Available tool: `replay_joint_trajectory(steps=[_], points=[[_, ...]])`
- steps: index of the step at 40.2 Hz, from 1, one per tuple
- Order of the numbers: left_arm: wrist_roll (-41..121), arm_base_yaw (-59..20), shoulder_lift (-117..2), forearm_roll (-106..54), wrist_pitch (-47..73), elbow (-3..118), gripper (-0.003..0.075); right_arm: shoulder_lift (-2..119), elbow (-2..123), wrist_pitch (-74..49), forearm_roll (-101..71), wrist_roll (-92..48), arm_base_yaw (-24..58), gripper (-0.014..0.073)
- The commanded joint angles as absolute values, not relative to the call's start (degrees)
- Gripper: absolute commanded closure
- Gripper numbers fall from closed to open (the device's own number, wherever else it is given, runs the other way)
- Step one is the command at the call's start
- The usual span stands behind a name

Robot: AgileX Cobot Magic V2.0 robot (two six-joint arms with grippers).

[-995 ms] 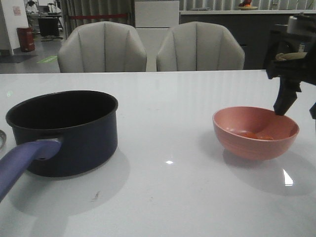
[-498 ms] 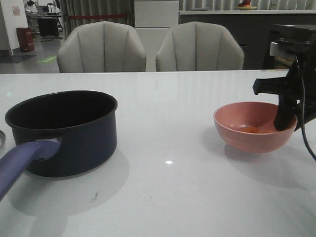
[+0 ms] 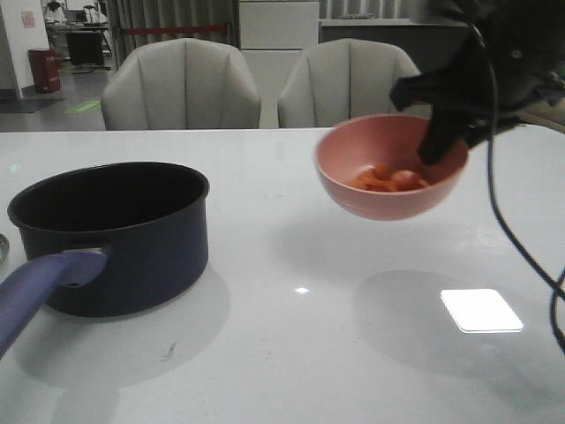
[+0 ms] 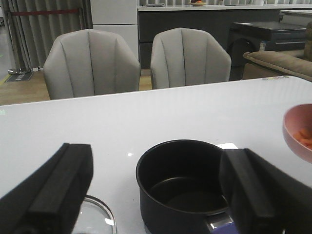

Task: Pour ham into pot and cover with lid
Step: 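Lift the pink bowl and carry it over the saucepan with the right gripper, then tilt the pink bowl with the right gripper to pour ham into the saucepan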

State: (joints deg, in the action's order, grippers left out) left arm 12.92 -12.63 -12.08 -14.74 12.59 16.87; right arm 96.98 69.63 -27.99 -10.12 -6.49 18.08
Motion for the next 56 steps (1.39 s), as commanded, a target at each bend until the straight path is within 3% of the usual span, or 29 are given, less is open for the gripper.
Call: replay_joint_trajectory(steps=[1, 13, 28, 48, 56], points=[[12.81, -12.97, -12.47, -15.06, 7.89, 18.62, 0.015, 91.92, 72.36, -20.02, -11.06, -7.96, 23.09, 0.0455], [12.81, -12.97, -12.47, -15.06, 7.89, 18.62, 0.015, 92.82, 72.42, -0.9, -10.72, -8.97, 36.12, 0.0455], [12.81, -12.97, -12.47, -15.06, 7.89, 18.62, 0.015, 100.76, 72.42, 26.4, -1.28, -11.61, 40.45, 0.0455], [12.81, -12.97, -12.47, -15.06, 7.89, 18.62, 0.015, 110.14, 72.31, 52.46, -1.6, -52.72, 44.54, 0.0455], [12.81, -12.97, -12.47, -15.06, 7.89, 18.62, 0.015, 113.14, 72.31, 68.71, -1.96, -60.96, 45.57, 0.0455]])
